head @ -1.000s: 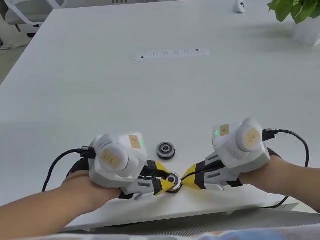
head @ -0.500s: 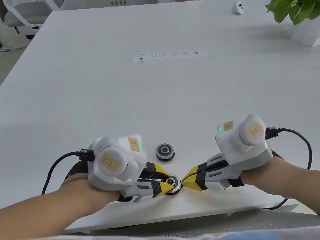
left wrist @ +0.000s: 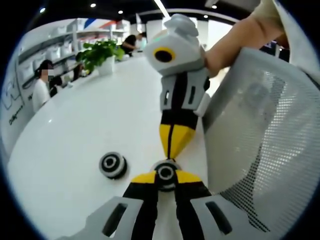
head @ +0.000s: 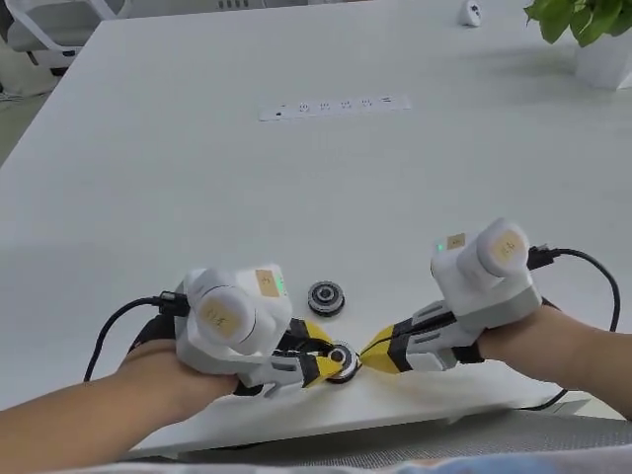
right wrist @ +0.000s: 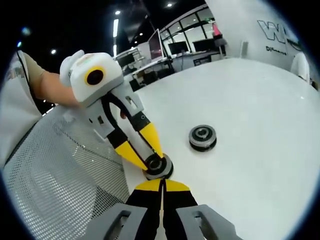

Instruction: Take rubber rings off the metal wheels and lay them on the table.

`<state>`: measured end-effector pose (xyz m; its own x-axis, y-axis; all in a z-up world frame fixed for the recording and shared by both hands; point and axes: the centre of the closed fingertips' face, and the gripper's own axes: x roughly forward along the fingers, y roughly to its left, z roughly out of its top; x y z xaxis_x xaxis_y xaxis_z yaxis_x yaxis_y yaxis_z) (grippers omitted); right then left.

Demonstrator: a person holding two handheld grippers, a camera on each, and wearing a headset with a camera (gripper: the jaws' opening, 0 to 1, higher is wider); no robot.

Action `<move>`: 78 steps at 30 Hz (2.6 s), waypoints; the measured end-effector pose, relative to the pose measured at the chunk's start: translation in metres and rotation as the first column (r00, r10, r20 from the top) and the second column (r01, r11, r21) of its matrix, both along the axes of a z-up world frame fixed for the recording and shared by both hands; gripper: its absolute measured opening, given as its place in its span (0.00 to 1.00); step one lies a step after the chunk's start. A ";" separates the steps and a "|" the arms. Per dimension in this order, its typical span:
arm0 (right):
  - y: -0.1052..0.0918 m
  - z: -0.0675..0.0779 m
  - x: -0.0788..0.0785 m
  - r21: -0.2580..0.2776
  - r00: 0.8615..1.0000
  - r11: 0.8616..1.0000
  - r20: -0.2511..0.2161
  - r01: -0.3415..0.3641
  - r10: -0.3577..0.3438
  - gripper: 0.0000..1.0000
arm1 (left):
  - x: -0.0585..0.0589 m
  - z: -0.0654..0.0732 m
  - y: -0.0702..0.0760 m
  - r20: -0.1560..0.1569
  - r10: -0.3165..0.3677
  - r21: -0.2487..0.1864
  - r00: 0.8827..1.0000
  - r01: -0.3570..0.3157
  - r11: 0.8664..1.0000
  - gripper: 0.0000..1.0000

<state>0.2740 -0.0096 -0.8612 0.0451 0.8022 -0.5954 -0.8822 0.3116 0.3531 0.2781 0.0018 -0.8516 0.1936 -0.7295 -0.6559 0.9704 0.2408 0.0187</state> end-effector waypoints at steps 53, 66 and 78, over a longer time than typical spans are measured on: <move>0.020 0.017 -0.008 0.175 0.983 0.983 -0.180 0.056 -0.024 0.00 | 0.002 -0.002 -0.001 0.023 0.016 0.020 1.000 -0.017 1.000 0.11; 0.014 0.015 0.001 0.169 0.986 0.983 -0.157 0.078 -0.051 0.00 | 0.000 0.000 -0.004 0.042 -0.018 0.012 0.999 0.017 1.000 0.14; 0.012 0.018 0.004 0.186 0.985 0.978 -0.155 0.098 -0.070 0.00 | -0.003 0.014 0.000 -0.004 -0.024 -0.037 1.000 0.024 0.999 0.20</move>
<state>0.2782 0.0020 -0.8428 0.0408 0.8992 -0.4356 -0.7899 0.2960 0.5371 0.2752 0.0019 -0.8372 0.1733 -0.7574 -0.6295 0.9759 0.2181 0.0063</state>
